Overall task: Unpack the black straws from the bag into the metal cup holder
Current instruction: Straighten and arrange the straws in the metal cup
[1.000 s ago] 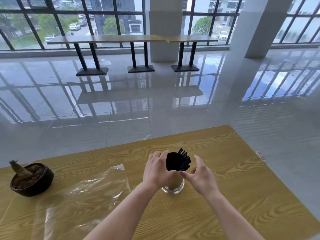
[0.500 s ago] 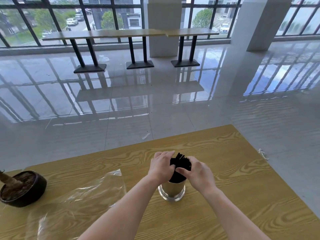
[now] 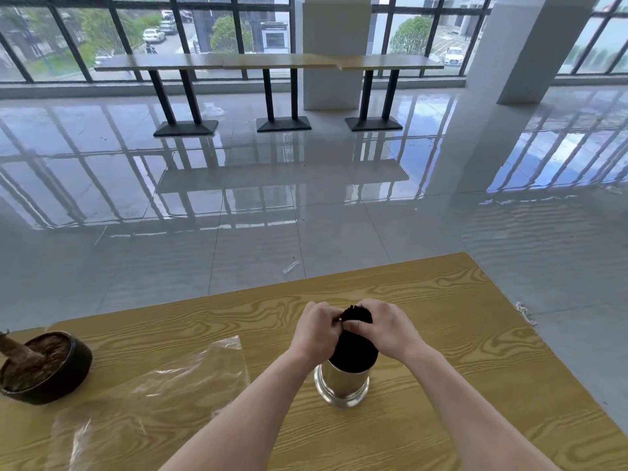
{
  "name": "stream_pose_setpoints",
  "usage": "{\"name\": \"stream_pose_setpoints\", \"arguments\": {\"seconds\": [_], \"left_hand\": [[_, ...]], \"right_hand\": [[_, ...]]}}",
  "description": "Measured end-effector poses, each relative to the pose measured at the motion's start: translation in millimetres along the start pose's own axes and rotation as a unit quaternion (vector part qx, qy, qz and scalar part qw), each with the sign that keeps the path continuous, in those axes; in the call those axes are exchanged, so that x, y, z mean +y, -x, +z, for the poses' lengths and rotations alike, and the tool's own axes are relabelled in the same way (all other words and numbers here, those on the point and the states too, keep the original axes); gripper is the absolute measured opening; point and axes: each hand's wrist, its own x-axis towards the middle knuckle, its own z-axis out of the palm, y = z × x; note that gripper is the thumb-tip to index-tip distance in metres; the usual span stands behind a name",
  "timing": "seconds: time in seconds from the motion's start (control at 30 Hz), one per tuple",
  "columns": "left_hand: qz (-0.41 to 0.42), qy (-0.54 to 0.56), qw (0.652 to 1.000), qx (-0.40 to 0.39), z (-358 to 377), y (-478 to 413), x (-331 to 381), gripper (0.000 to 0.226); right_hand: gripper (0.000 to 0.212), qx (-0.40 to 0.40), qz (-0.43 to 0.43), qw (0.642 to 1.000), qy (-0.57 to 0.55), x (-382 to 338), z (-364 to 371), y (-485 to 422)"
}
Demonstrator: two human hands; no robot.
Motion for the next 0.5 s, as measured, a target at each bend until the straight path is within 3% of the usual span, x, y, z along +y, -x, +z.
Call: {"name": "stream_pose_setpoints", "arguments": {"seconds": [0.13,0.23,0.33,0.5], "left_hand": [[-0.048,0.028,0.998,-0.016,-12.3,1.0,-2.8,0.023],[-0.063,0.022,0.998,0.013,-16.6,7.9,-0.7,0.022],[-0.066,0.012,0.996,0.055,-14.9,16.0,-3.6,0.044],[-0.059,0.038,0.992,0.102,-10.0,23.4,-14.7,0.037]], "right_hand": [[0.033,-0.062,0.011,0.998,-0.005,-9.1,-9.3,-12.2],[0.046,-0.077,0.024,0.997,0.000,-16.2,-5.4,-20.4],[0.076,-0.052,0.017,0.998,-0.007,-15.6,-2.2,-17.9],[0.069,0.018,0.005,0.999,-0.050,7.0,3.0,0.5]]}}
